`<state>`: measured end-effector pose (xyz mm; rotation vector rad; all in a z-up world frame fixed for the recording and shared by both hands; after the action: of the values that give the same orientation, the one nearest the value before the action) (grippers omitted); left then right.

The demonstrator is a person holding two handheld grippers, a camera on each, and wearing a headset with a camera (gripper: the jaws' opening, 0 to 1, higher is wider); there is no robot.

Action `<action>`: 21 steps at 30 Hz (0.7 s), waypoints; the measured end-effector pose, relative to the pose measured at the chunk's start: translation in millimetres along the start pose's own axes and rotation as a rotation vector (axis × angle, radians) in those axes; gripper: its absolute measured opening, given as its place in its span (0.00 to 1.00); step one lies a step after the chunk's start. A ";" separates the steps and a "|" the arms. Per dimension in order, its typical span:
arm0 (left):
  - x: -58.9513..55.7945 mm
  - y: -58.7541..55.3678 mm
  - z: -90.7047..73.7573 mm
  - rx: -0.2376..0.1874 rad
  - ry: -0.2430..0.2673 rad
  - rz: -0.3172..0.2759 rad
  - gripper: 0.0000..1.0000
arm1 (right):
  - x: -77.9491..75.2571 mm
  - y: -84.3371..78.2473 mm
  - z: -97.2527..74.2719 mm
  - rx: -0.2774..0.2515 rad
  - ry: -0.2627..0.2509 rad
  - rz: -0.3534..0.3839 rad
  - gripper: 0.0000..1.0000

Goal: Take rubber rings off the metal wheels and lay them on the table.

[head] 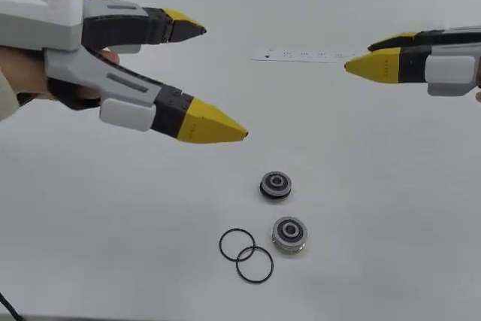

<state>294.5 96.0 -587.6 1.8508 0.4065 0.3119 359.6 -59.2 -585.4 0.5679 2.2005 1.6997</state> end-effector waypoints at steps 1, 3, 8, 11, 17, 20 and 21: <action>-0.6 2.3 1.4 -0.006 -0.007 0.007 0.98 | -4.6 2.5 0.7 -0.021 -0.015 0.006 0.43; 4.5 5.3 4.5 -0.013 -0.011 0.016 0.96 | -10.0 9.2 1.9 -0.066 -0.014 0.026 0.43; 20.1 12.2 12.8 -0.035 -0.009 0.004 0.95 | -20.9 18.4 8.0 -0.115 -0.038 0.047 0.43; 26.2 13.9 21.1 -0.051 -0.018 -0.001 0.95 | -23.0 19.1 14.6 -0.136 -0.032 0.062 0.42; 35.8 2.0 38.3 -0.068 -0.018 -0.005 0.90 | -17.6 -0.3 28.3 -0.144 0.018 0.068 0.42; 31.2 -7.0 43.4 -0.077 -0.024 -0.010 0.90 | -18.8 -13.7 31.2 -0.138 0.033 0.085 0.42; 30.1 -9.1 44.5 -0.078 -0.025 -0.009 0.89 | -19.1 -16.5 31.2 -0.137 0.029 0.083 0.42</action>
<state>338.8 73.2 -609.6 1.7742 0.3803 0.2946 388.8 -45.5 -609.3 0.6106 2.0856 1.8952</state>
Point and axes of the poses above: the centre of the closed fingertips' face, and the gripper's own axes: z roughly forward along the fingers, x roughly to its left, y roughly out of its top, the point moved 3 cm from there along -z, roughly backward along the fingers, and after that the axes turned 6 degrees about -z, right-handed, at the moved point
